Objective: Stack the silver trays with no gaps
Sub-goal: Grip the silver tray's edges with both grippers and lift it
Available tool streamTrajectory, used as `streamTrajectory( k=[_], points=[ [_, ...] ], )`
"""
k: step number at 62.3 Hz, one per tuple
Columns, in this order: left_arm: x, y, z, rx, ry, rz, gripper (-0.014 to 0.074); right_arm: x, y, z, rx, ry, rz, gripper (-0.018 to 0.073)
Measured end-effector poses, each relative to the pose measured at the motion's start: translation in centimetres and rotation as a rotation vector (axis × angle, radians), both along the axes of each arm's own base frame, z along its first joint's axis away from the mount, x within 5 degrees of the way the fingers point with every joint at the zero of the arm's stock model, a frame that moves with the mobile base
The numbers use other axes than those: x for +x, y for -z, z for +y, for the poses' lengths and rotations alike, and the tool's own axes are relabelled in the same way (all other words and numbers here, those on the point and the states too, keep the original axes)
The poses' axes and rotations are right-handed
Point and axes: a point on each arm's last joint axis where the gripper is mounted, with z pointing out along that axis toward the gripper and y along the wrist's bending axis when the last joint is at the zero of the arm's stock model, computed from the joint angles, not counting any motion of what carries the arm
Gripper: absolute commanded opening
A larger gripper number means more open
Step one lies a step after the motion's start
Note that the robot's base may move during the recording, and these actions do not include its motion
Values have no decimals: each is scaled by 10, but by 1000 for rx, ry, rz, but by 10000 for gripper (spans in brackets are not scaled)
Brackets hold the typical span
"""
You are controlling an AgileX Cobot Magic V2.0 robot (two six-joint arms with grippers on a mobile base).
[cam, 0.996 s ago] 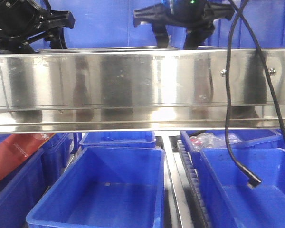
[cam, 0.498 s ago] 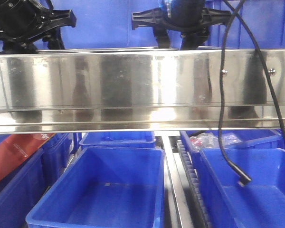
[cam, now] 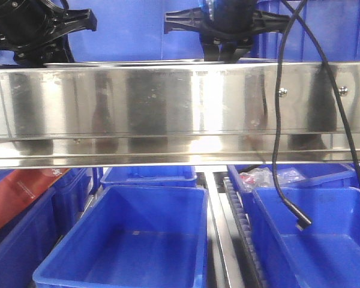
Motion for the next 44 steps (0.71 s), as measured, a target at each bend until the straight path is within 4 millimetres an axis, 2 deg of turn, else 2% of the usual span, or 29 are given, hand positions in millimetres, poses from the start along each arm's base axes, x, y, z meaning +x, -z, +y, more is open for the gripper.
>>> streamTrajectory(
  k=[9, 20, 44],
  points=[
    [-4, -6, 1, -5, 0, -20, -16, -2, -4, -1, 1, 5, 5, -79],
    [-11, -27, 3, -22, -1, -75, -16, -8, -12, -2, 9, 8, 0, -79],
    [-33, -67, 9, -38, 1, -175, -16, -32, -58, 7, -10, -27, -167, -79]
  ],
)
